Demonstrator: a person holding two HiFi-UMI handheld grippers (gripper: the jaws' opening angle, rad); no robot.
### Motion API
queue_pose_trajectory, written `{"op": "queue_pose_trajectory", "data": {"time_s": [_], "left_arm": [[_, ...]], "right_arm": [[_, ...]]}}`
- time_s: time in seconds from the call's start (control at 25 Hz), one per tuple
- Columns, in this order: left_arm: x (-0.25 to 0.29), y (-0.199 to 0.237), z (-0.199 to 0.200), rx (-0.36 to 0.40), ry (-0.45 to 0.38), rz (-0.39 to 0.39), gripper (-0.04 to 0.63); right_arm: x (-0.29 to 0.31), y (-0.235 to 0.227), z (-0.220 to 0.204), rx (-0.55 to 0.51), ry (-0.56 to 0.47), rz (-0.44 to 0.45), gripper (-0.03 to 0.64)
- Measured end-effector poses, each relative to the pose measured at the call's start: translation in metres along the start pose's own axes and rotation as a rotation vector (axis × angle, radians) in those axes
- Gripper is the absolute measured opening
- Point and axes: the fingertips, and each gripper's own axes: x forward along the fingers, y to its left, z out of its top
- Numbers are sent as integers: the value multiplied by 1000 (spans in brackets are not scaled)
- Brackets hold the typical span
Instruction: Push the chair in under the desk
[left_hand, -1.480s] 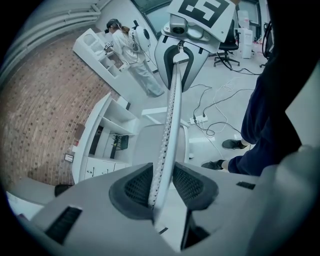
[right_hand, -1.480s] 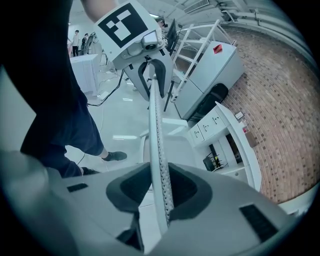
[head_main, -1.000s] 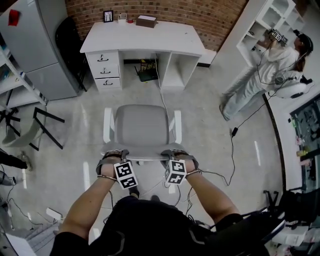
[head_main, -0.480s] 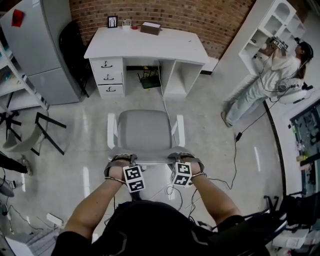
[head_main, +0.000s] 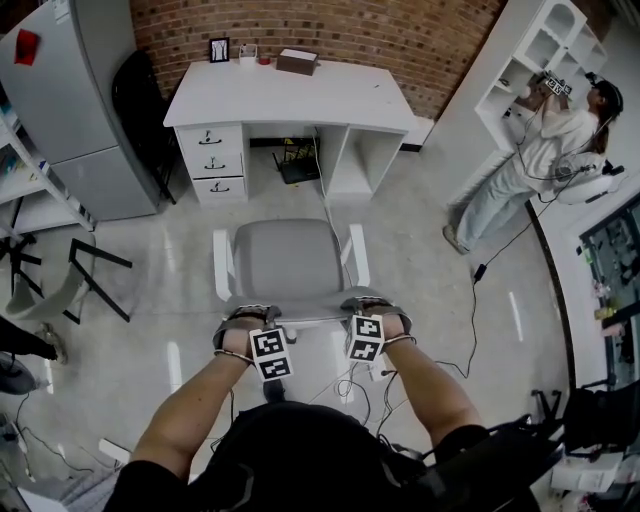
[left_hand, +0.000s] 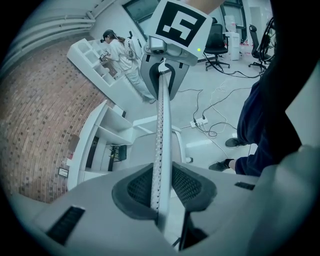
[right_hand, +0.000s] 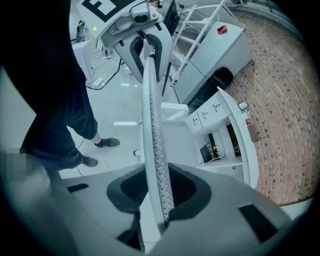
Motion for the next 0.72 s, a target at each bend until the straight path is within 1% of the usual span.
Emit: {"op": "queue_pose_trajectory", "data": {"time_s": [0.16,0.36,0.72], "left_arm": [[2,8,-1,1,0,-43,93],[7,19,-7,18,-9,-36,92],[16,45,-23,38,-2,-60,89]], "right_arm": [[3,-10,1,5,19,17,94],[9,-20,5,11,25,3,95],[22,-43,18,37,47,12,95]]}}
